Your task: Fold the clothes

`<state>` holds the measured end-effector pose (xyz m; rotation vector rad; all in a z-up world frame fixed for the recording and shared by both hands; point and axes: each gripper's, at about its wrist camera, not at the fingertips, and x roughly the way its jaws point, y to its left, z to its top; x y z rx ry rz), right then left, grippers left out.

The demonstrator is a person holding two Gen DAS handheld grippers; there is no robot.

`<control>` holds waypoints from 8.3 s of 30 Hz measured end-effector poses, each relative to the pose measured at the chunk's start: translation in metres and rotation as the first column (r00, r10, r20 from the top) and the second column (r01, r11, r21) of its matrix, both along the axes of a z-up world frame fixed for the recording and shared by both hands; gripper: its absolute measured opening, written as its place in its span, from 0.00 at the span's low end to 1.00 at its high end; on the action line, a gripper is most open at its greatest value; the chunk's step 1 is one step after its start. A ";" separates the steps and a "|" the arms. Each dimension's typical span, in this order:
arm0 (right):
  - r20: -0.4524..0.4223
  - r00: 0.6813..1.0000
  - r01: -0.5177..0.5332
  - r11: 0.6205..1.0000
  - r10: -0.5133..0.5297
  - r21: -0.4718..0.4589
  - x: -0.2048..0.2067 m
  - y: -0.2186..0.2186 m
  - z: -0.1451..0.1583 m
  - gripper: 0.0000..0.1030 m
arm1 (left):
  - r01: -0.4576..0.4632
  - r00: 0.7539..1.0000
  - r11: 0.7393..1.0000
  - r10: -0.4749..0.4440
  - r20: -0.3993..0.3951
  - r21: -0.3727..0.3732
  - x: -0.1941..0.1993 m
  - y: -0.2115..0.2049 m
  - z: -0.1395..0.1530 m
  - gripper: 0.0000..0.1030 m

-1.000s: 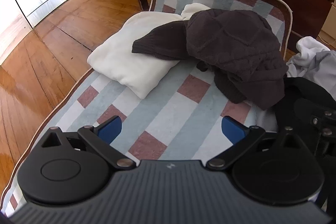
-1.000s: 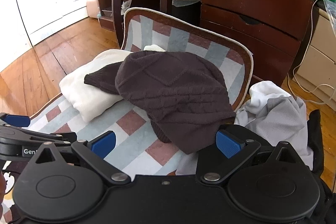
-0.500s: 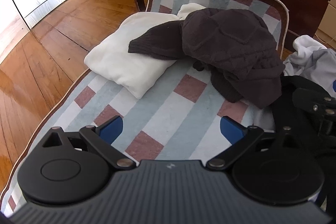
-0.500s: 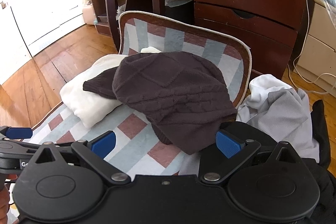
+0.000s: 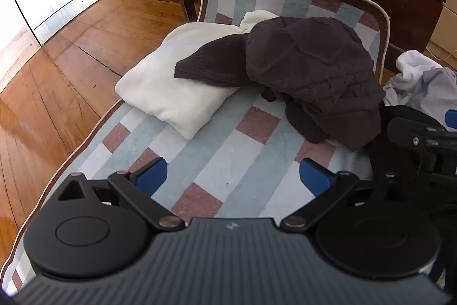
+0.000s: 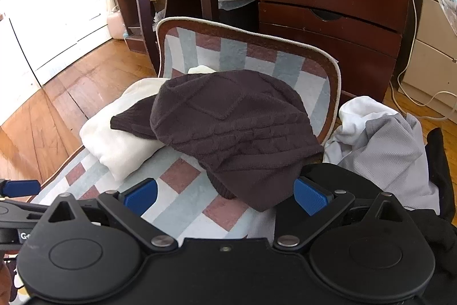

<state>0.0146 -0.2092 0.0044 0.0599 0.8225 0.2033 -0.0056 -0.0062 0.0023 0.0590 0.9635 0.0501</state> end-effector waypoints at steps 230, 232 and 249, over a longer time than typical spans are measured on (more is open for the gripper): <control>-0.396 0.904 0.037 0.897 0.158 0.441 0.121 -0.054 -0.136 0.85 | -0.260 0.939 0.950 0.290 0.186 -0.170 0.084 0.155 -0.088 0.76; -0.404 0.896 0.043 0.869 0.184 0.492 0.116 -0.049 -0.151 0.85 | -0.262 0.940 0.952 0.289 0.183 -0.160 0.089 0.149 -0.103 0.76; 0.109 0.993 -0.071 0.979 0.050 0.191 0.090 -0.017 -0.134 0.13 | -0.129 0.991 0.935 0.133 -0.011 -0.332 0.090 0.139 -0.151 0.15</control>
